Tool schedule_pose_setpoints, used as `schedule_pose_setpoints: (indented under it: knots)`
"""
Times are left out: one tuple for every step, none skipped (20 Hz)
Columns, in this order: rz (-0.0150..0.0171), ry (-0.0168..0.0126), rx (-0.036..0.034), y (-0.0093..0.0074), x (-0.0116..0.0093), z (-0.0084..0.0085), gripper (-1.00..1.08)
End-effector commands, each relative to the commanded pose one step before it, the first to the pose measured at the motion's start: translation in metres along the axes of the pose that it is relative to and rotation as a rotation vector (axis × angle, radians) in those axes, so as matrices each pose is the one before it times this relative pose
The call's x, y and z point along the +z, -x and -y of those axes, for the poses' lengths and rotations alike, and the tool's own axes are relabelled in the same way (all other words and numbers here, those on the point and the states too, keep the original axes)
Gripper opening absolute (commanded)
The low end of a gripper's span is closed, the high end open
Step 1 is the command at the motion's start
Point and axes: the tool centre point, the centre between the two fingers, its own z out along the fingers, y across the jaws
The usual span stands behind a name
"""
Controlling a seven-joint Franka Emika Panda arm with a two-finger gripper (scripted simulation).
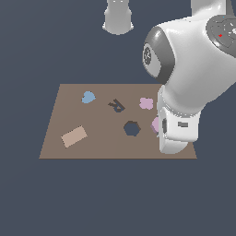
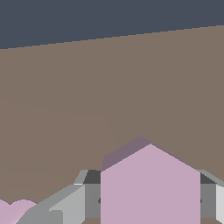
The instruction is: Insert a designated object into the corresponding slot on a board.
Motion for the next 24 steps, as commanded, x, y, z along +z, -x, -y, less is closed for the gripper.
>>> schedule_pose_setpoints:
  knots:
    - [0.00006,-0.00020,0.00653,0.00048,0.00006,-0.00034,-1.00]
    - [-0.00001,0.00001,0.00625,0.00041,-0.00005,-0.00037,-1.00]
    - [-0.00001,0.00001,0.00805,0.00054,-0.00006,-0.00048,-1.00]
    - [-0.00001,0.00001,0.00984,0.00066,-0.00008,-0.00059,-1.00]
    - [-0.00001,0.00002,0.01162,0.00077,-0.00009,-0.00070,-1.00]
    - [-0.00001,0.00002,0.01340,0.00089,-0.00010,-0.00080,-1.00]
    - [-0.00002,0.00002,0.01519,0.00101,-0.00012,-0.00091,-1.00]
    - [-0.00002,0.00002,0.01698,0.00114,-0.00013,-0.00101,-1.00]
    - [-0.00002,0.00002,0.01875,0.00125,-0.00014,-0.00112,-1.00]
    - [-0.00002,0.00003,0.02053,0.00138,-0.00016,-0.00122,-1.00]
    - [-0.00002,0.00003,0.02231,0.00150,-0.00017,-0.00133,-1.00]
    - [-0.00002,0.00003,0.02409,0.00163,-0.00018,-0.00143,-1.00]
    - [-0.00002,0.00003,0.02586,0.00175,-0.00019,-0.00153,-1.00]
    - [-0.00002,0.00003,0.02763,0.00187,-0.00021,-0.00164,-1.00]
    - [-0.00003,0.00003,0.02939,0.00200,-0.00022,-0.00174,-1.00]
    - [-0.00003,0.00003,0.03115,0.00212,-0.00023,-0.00184,-1.00]
    - [-0.00003,0.00003,0.03291,0.00225,-0.00024,-0.00194,-1.00]
    - [-0.00002,0.00003,0.03466,0.00238,-0.00025,-0.00204,-1.00]
    - [-0.00002,0.00003,0.03640,0.00251,-0.00027,-0.00214,-1.00]
    - [-0.00002,0.00003,0.03815,0.00264,-0.00028,-0.00224,-1.00]
    - [-0.00002,0.00003,0.03988,0.00277,-0.00029,-0.00233,-1.00]
    - [-0.00002,0.00002,0.04160,0.00290,-0.00030,-0.00242,-1.00]
    - [-0.00001,0.00002,0.04317,0.00302,-0.00031,-0.00251,-1.00]
    - [-0.00001,0.00002,0.04227,0.00297,-0.00030,-0.00245,-1.00]
